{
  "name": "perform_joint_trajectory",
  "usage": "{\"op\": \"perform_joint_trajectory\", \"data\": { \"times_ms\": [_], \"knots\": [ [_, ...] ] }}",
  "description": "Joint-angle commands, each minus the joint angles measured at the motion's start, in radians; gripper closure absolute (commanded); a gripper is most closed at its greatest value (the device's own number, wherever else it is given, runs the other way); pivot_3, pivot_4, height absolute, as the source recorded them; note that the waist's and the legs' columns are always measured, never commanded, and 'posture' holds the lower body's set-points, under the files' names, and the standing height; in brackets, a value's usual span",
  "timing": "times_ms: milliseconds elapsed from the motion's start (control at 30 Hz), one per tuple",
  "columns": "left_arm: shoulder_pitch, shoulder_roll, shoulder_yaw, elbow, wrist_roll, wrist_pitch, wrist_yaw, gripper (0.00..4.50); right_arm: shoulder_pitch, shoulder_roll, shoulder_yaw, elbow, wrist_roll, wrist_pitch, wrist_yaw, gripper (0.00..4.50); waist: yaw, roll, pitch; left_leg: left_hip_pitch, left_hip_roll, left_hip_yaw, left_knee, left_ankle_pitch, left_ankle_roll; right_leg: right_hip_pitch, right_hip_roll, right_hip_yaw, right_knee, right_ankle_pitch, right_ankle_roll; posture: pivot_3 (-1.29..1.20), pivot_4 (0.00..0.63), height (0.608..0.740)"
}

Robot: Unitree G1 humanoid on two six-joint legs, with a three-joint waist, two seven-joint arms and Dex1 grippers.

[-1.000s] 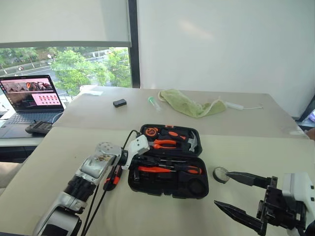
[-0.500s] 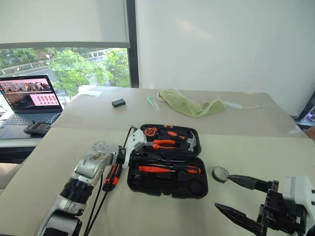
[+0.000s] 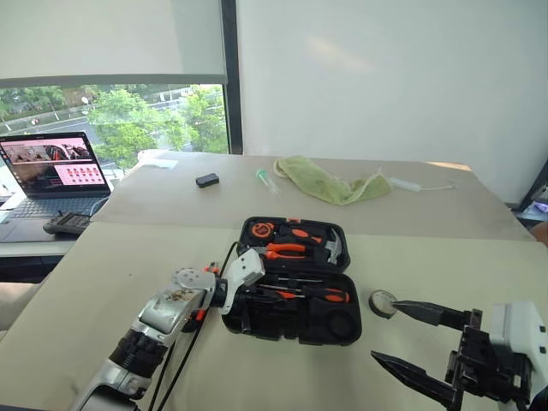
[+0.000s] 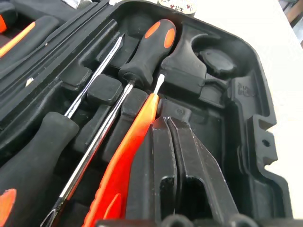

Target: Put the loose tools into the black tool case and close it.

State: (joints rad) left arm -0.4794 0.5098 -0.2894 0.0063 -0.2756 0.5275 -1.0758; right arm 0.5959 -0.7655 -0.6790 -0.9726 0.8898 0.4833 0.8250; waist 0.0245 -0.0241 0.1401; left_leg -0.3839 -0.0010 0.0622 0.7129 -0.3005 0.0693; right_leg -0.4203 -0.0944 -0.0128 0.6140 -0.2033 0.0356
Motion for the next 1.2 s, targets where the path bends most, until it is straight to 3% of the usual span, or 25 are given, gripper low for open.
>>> {"op": "perform_joint_trajectory", "data": {
  "times_ms": [33, 200, 367, 733, 1067, 1200],
  "knots": [
    [0.046, 0.037, 0.015, 0.014, 0.010, -0.004, -0.008, 4.41, -0.004, -0.006, -0.017, -0.018, 0.022, -0.015, -0.004, 0.00, -0.004, 0.001, -0.001, 0.000, 0.000, 0.000, 0.000, 0.000, 0.000, 0.000, 0.000, 0.000, 0.000, 0.000, 0.000, 0.00, 0.150, 0.740],
    [0.033, 0.014, 0.131, -0.095, -0.199, 0.115, -0.072, 4.41, -0.007, -0.005, -0.013, -0.014, 0.021, -0.016, -0.004, 0.00, -0.008, 0.002, -0.002, 0.000, 0.000, 0.000, 0.000, 0.000, 0.000, -0.001, 0.000, 0.000, 0.000, 0.000, 0.000, 0.00, 0.150, 0.740],
    [-0.055, -0.013, 0.147, -0.103, -0.268, 0.211, -0.048, 4.41, -0.016, -0.009, -0.009, -0.008, 0.019, -0.015, -0.003, 0.00, 0.002, 0.002, -0.002, -0.002, 0.000, 0.000, 0.001, 0.000, 0.000, -0.001, -0.001, -0.001, 0.000, 0.000, 0.000, 0.00, 0.150, 0.740],
    [-0.193, -0.072, 0.007, 0.108, -0.039, 0.131, 0.085, 4.41, -0.001, 0.010, -0.011, -0.029, 0.014, -0.018, -0.013, 0.00, 0.000, 0.002, -0.001, -0.002, -0.001, 0.000, 0.000, 0.000, 0.000, -0.001, 0.002, 0.000, -0.001, 0.000, 0.001, 0.00, 0.150, 0.740],
    [-0.161, -0.005, -0.033, 0.114, -0.023, 0.072, -0.071, 4.41, 0.015, 0.017, -0.015, -0.030, 0.011, -0.026, -0.013, 0.00, 0.000, 0.002, -0.001, -0.003, -0.001, 0.000, 0.000, 0.000, 0.000, -0.002, 0.000, 0.000, -0.002, 0.000, 0.001, 0.00, 0.150, 0.740],
    [-0.159, -0.013, -0.008, 0.131, -0.004, 0.058, -0.027, 4.41, 0.011, 0.015, -0.008, -0.030, 0.009, -0.026, -0.017, 0.00, 0.001, 0.002, -0.001, -0.003, -0.001, 0.000, 0.000, 0.000, 0.001, -0.002, 0.000, 0.000, -0.002, 0.000, 0.001, 0.00, 0.150, 0.740]
  ]
}}
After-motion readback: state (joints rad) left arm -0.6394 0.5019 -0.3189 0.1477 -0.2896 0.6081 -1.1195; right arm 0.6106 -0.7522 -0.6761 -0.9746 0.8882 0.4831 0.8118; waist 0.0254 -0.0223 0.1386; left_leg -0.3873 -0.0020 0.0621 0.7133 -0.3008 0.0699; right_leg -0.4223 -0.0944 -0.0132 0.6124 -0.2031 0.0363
